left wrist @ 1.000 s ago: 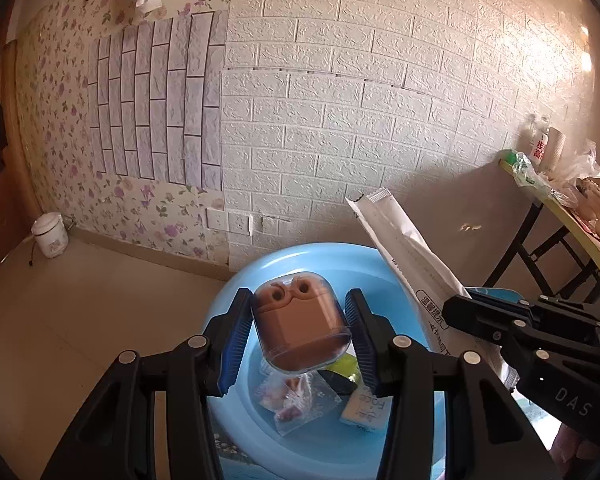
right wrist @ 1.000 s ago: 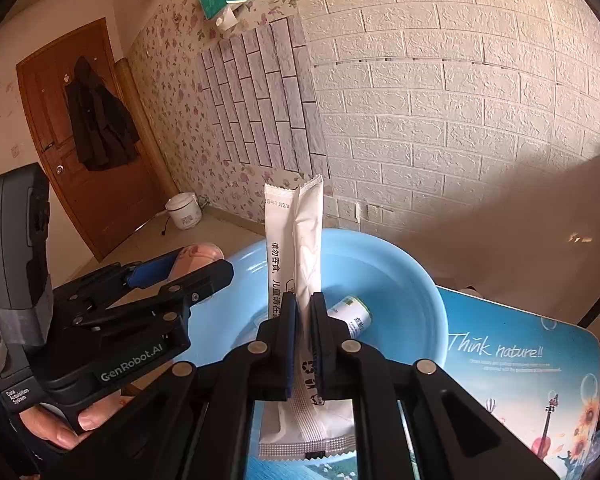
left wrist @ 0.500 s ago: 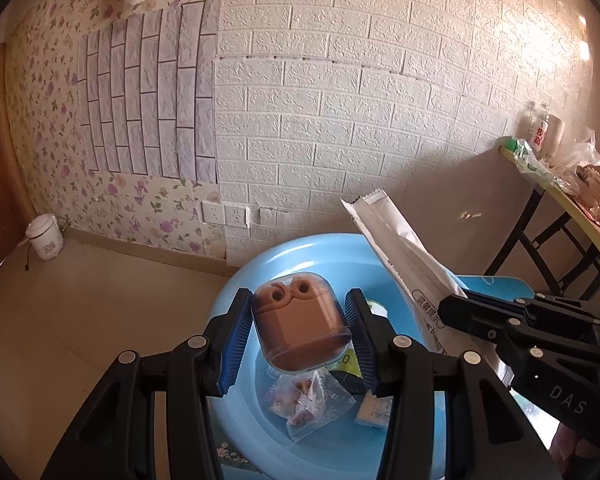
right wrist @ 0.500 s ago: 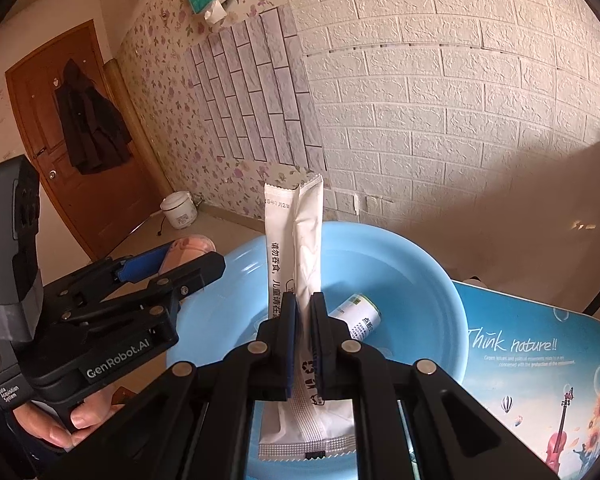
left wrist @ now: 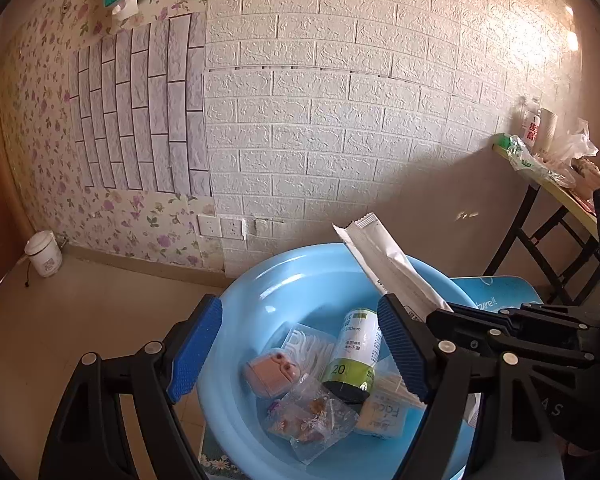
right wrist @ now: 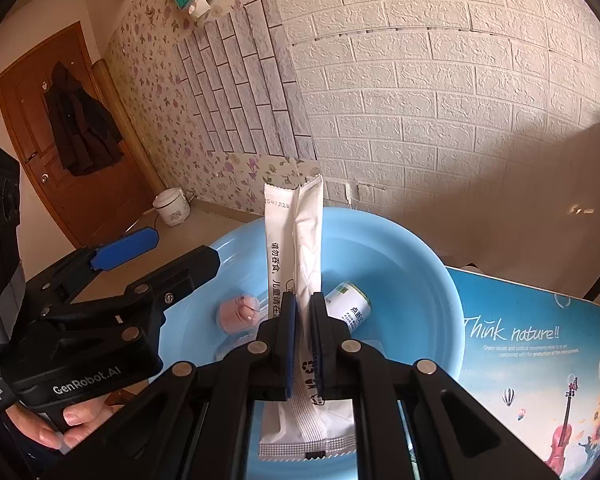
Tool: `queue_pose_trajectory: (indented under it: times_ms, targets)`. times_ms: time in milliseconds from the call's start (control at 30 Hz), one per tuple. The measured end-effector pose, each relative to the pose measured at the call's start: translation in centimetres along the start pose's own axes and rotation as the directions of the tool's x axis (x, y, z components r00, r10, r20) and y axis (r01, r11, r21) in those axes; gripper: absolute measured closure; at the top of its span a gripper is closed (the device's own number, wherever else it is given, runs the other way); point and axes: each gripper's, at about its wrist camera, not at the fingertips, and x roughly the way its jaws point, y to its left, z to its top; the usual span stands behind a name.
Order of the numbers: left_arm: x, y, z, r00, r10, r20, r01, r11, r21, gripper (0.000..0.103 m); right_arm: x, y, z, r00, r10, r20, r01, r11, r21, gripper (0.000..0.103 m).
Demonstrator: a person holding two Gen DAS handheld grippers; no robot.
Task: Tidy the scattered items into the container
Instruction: 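Open the left tool to drop the pink case while the right tool releases the white packet, then withdraw both open tools from the basin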
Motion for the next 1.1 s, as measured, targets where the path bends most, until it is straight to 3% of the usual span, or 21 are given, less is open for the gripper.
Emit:
queue_pose_trajectory:
  times_ms: [400,500,567,633,1100]
  targets:
    - [0.1,-0.7,-0.3,1.000,0.005,-0.004,-0.005,1.000,0.006,0.025,0.1,-0.1,-0.5,1.000,0.024,-0.015,-0.024,1.000,-0.003,0.092]
    - [0.0,-0.2,-0.2,1.000,0.006,-0.007,-0.006,1.000,-0.008,0.025,0.1,0.1,-0.4,0.998,-0.068,-0.016,0.068,0.998,-0.013,0.077]
    - [-0.2,0.0,-0.1,1.000,0.013,-0.002,-0.013,1.000,-0.008,0.025,-0.1,-0.4,-0.4,0.997,-0.080,-0.005,0.080,0.997,0.012,0.056]
    - [-0.4,-0.1,-0.1,1.000,0.016,0.001,-0.016,1.000,-0.003,0.025,-0.3,-0.9,-0.4,0.998,-0.067,0.004,0.067,0.997,0.032,0.048]
    - [-1.9,-1.1,0.2,1.000,0.011,0.019,-0.011,1.000,0.013,0.025,-2.3,-0.9,-0.8,0.997,-0.071,0.029,0.070,0.997,0.039,0.048]
